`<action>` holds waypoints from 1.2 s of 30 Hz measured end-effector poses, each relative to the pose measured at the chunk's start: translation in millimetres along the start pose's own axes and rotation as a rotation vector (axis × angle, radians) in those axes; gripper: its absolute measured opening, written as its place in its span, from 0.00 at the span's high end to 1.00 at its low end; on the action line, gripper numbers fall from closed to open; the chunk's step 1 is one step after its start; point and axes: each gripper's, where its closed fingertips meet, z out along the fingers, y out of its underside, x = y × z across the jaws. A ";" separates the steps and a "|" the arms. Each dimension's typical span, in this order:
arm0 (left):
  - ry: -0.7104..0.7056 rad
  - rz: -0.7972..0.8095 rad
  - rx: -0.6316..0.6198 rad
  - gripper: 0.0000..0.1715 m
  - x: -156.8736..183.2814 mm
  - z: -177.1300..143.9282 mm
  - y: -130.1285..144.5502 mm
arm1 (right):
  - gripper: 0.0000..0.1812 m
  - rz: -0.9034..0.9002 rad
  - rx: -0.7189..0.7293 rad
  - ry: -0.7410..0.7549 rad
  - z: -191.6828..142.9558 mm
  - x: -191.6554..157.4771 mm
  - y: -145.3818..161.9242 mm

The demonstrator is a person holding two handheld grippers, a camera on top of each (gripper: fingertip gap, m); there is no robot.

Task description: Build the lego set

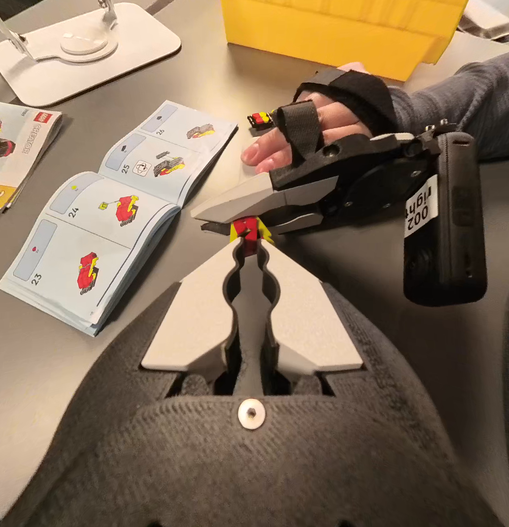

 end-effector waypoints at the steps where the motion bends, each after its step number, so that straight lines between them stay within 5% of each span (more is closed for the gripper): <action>1: 0.001 -0.003 -0.004 0.96 -0.1 0.2 0.3 | 0.91 -0.002 0.000 -0.001 0.0 -0.3 -0.2; 28: 0.066 -0.086 -0.045 0.96 2.2 1.1 -1.1 | 0.91 -0.013 -0.002 -0.003 -0.1 -0.6 -0.3; 36: 0.088 -0.017 -0.037 0.84 7.5 -3.0 -1.1 | 0.91 0.009 -0.004 -0.003 -0.1 0.9 2.1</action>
